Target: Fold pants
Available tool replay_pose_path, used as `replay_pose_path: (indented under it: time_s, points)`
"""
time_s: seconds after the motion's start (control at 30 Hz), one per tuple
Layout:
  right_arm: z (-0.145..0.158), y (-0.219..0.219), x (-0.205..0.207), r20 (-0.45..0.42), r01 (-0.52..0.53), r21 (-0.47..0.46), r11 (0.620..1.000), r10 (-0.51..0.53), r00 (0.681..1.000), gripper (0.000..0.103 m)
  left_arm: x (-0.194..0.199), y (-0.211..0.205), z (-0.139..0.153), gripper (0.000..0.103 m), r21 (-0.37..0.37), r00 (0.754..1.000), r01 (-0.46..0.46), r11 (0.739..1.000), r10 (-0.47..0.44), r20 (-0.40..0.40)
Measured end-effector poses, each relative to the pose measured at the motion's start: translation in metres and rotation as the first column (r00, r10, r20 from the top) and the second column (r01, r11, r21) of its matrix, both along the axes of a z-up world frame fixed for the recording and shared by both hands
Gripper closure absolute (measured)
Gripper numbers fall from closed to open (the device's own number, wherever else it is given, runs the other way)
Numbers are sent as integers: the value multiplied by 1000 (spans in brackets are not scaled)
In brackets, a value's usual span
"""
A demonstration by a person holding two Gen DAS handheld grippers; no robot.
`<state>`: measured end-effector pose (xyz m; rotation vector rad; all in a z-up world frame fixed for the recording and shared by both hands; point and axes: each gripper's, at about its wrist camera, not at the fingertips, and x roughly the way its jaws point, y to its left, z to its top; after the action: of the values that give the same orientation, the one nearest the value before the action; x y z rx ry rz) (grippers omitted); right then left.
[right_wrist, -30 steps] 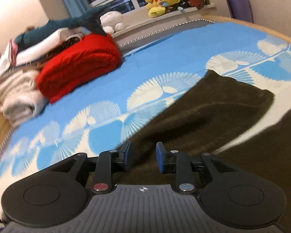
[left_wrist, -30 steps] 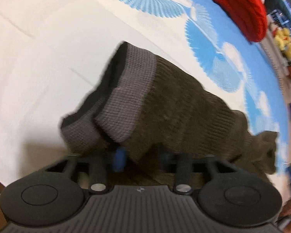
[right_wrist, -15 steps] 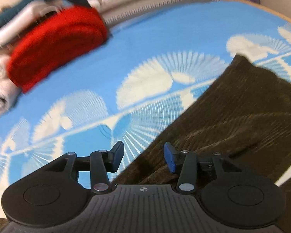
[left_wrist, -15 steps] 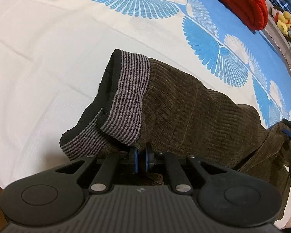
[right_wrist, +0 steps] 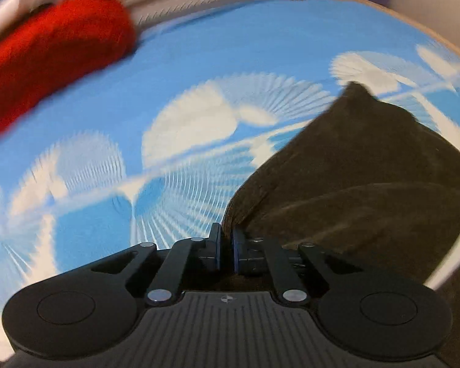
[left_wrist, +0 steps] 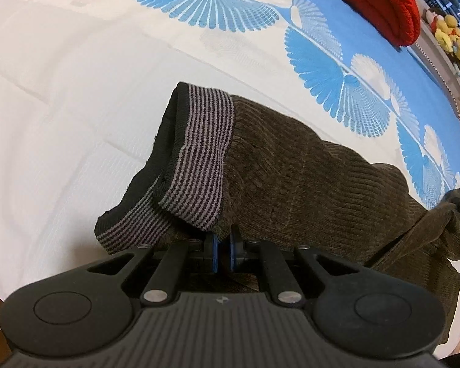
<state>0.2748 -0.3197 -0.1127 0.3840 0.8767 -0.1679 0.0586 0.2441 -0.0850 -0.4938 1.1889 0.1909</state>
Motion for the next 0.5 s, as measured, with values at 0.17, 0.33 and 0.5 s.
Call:
replay_pose_path:
  time_s: [0.17, 0.33, 0.5]
  points:
    - [50, -33, -55, 101, 12, 41, 999, -16, 995, 96, -13, 7, 5, 98, -32, 998, -28, 999, 29, 58]
    - [77, -69, -133, 121, -18, 89, 996, 7, 993, 97, -33, 6, 25, 99, -6, 986, -20, 1000, 20, 163]
    - [71, -83, -210, 16, -153, 13, 988, 153, 988, 97, -53, 15, 36, 99, 11, 980, -30, 999, 27, 197]
